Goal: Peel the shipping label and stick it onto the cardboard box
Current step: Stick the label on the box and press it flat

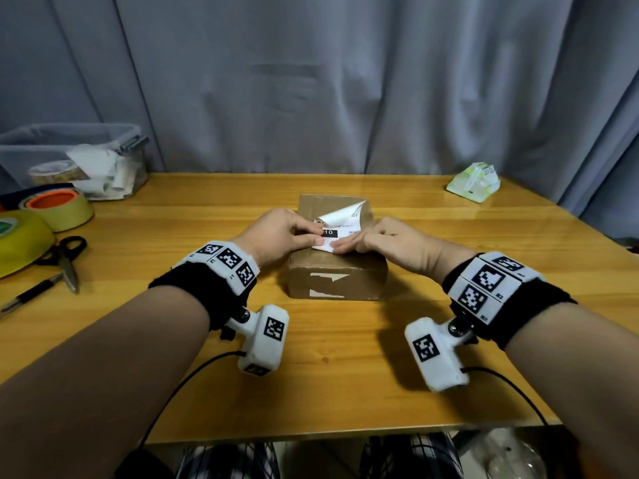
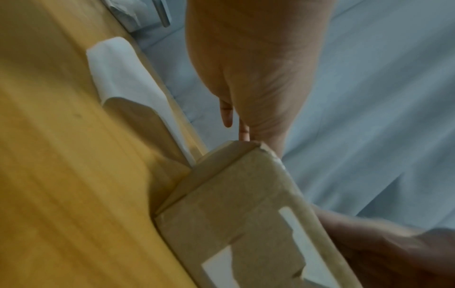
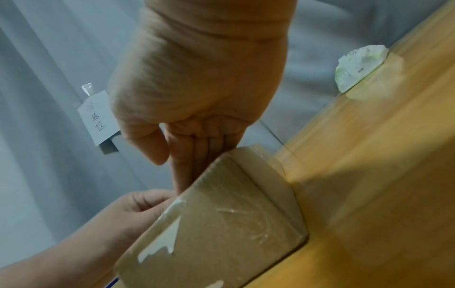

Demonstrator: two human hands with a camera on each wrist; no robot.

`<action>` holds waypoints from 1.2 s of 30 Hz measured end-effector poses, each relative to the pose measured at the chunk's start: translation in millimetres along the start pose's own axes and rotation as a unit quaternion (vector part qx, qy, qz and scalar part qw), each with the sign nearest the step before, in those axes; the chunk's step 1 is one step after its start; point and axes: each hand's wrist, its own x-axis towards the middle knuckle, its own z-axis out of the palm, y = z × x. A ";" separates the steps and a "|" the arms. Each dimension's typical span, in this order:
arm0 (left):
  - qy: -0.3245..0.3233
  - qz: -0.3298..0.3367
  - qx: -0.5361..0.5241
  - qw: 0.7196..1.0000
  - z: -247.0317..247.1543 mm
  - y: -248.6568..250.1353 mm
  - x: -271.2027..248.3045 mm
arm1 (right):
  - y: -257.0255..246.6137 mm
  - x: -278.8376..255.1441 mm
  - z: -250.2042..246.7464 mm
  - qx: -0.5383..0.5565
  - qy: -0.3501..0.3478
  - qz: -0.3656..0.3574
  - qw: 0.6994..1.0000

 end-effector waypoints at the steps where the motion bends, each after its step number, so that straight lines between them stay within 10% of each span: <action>1: 0.000 -0.002 -0.006 1.000 0.2 -0.2 -0.5 | -1.7 2.8 0.6 0.005 0.001 0.008 1.000; 9: -0.014 0.005 -0.061 0.998 0.5 -2.7 -14.1 | -8.0 5.1 16.9 -0.226 -0.047 0.023 0.973; 15: -0.098 -0.031 -0.024 0.994 -9.1 -0.7 -18.2 | -16.4 -13.7 13.9 -0.194 -0.071 0.006 0.978; 19: -0.088 -0.062 -0.070 0.992 -10.2 2.8 -20.1 | -28.8 -6.5 10.5 -0.068 0.038 -0.045 0.996; 26: -0.027 -0.094 -0.179 0.979 -2.9 9.5 -20.1 | -32.5 11.5 47.2 -0.403 0.054 -0.001 0.913; 36: -0.052 0.020 0.222 0.973 -2.2 17.7 -14.3 | -16.2 2.4 -2.6 -0.259 0.082 -0.074 0.959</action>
